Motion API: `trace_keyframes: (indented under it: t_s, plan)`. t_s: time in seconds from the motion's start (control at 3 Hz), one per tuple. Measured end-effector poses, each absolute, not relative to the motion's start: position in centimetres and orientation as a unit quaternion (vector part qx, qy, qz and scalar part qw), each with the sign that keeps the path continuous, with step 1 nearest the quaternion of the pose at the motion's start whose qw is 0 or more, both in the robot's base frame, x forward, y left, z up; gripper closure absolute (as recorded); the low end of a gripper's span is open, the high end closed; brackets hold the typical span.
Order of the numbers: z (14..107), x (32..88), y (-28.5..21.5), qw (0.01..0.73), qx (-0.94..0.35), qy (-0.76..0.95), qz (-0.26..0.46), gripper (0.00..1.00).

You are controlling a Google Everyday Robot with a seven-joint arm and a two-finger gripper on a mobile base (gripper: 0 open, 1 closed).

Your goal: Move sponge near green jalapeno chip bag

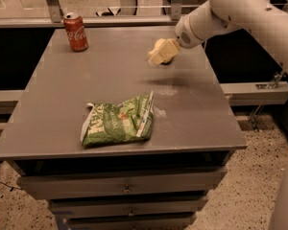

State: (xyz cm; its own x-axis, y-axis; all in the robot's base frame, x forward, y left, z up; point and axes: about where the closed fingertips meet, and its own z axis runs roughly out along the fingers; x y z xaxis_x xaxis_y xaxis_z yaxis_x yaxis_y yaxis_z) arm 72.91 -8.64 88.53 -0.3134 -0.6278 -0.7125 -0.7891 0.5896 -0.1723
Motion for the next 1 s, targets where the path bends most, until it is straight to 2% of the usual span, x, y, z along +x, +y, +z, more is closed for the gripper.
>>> trace_keyframes:
  t_s: [0.33,0.67,1.0]
  plan:
    - [87.0,74.7,-7.6,0.379,-0.434,0.811,0.103,0.00]
    - [86.1,75.6,-6.9,0.376,-0.431,0.814,0.105,0.18]
    - [84.9,75.6,-6.6,0.370,-0.427,0.818,0.108,0.42]
